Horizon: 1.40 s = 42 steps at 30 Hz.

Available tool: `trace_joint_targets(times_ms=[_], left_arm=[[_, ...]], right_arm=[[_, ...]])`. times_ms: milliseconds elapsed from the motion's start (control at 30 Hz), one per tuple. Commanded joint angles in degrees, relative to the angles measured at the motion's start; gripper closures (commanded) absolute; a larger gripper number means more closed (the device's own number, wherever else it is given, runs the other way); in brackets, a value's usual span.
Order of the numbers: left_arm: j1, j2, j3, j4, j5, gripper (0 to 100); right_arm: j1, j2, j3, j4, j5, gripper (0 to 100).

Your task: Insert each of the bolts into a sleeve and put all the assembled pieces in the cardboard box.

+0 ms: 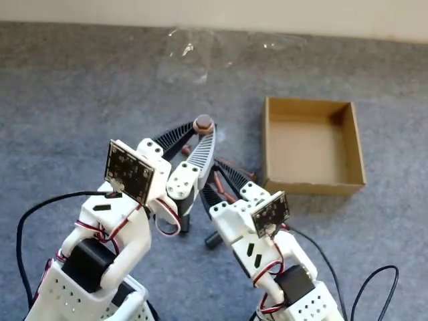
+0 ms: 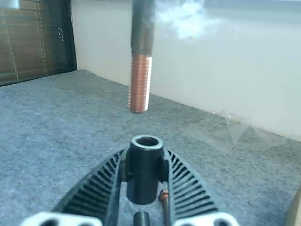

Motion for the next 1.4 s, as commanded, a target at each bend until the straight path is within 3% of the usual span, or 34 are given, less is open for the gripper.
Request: trace_joint_targets(times_ms=[0,1367], left_arm=[[1.0,-1.2,0.0,-0.7,-0.5,99],[1.9,-1.2,7.4,-5.6,5.1,99]], right_arm=[[-0.6,-0.8,6.0,0.3,-0.1,99.4],[-0.5,-0.8,6.0,0.1,-0.1,99.4]])
